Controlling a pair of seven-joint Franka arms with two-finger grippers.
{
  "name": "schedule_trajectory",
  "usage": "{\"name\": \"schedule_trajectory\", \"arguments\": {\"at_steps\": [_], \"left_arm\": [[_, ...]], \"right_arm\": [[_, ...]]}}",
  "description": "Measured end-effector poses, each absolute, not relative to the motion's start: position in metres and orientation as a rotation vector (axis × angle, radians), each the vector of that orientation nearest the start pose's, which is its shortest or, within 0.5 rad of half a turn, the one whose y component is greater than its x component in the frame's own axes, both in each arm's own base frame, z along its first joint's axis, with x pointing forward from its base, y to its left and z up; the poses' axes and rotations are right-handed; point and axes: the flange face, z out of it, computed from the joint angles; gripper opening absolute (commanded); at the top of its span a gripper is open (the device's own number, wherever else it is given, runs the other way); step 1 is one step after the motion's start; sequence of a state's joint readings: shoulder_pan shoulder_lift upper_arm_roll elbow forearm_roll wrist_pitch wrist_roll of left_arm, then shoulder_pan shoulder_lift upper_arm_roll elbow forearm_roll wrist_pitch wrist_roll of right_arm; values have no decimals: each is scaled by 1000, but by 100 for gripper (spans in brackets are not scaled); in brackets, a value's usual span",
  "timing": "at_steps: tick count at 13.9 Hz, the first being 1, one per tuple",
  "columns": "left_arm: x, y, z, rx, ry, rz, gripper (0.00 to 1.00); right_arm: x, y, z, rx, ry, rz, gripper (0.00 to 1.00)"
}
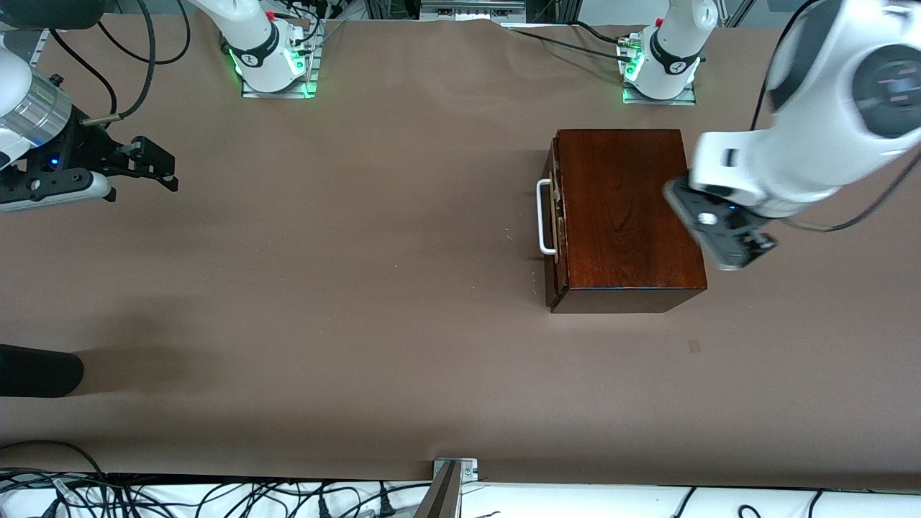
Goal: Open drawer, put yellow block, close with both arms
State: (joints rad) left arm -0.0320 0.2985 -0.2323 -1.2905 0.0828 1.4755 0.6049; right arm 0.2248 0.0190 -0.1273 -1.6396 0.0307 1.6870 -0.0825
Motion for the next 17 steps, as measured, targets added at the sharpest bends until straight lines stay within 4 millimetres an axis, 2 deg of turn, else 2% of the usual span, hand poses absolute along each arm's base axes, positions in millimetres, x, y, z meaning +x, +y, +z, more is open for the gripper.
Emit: {"name": "schedule_trajectory", "arguments": {"at_steps": [3, 6, 8, 10, 12, 17], "left_arm": [[595, -100, 578, -3035, 876, 119, 100], [566, -72, 585, -3100, 495, 26, 100], [556, -54, 592, -3122, 302, -18, 100], [555, -41, 593, -3132, 176, -35, 100], [554, -37, 589, -3136, 80, -16, 100], [549, -38, 580, -3132, 26, 86, 100]], "right_arm": [[566, 59, 592, -3101, -275, -46, 100], [567, 59, 592, -3101, -276, -47, 100], [567, 60, 591, -3101, -277, -46, 100], [567, 61, 591, -3100, -280, -46, 100], [567, 61, 591, -3100, -281, -46, 100], [566, 63, 592, -3100, -287, -47, 100]]}}
